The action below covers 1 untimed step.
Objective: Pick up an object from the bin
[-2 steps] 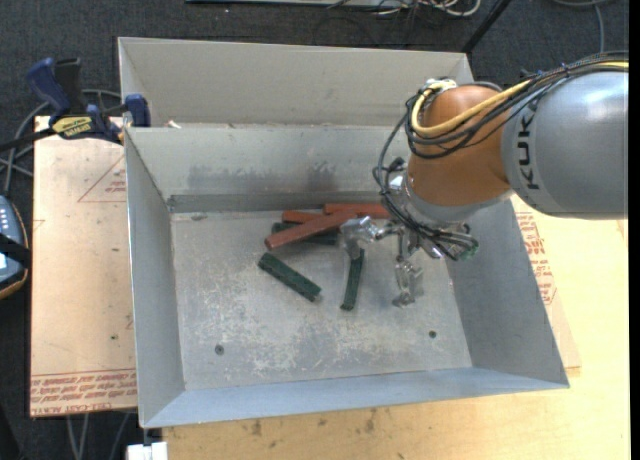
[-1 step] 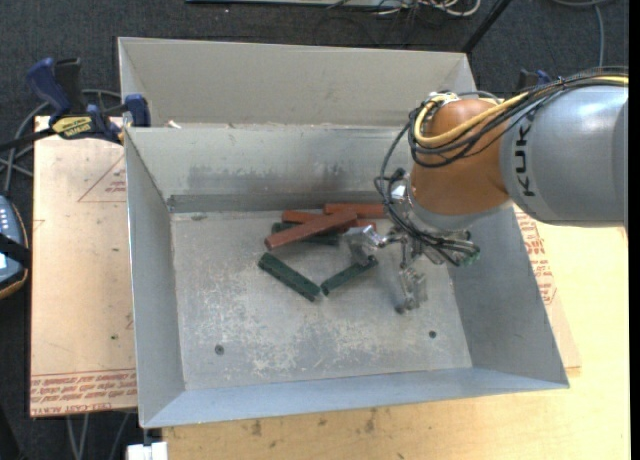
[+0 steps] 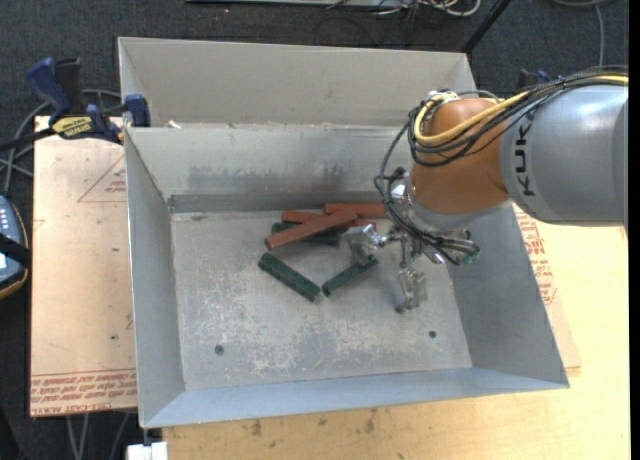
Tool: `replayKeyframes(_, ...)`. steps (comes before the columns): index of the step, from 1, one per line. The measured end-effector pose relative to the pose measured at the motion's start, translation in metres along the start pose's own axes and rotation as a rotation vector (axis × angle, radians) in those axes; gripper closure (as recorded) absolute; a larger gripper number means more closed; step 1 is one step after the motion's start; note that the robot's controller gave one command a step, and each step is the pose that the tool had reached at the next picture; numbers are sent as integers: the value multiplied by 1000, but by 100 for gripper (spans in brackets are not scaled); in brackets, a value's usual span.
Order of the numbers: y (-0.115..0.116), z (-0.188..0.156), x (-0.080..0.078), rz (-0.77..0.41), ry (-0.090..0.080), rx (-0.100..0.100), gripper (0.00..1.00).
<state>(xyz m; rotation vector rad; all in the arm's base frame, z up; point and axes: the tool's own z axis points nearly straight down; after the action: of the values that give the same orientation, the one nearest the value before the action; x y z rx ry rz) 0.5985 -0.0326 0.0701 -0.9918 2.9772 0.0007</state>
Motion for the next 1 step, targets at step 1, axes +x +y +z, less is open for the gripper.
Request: replayKeyframes(1,-1,-1,0,0,1,1,100)
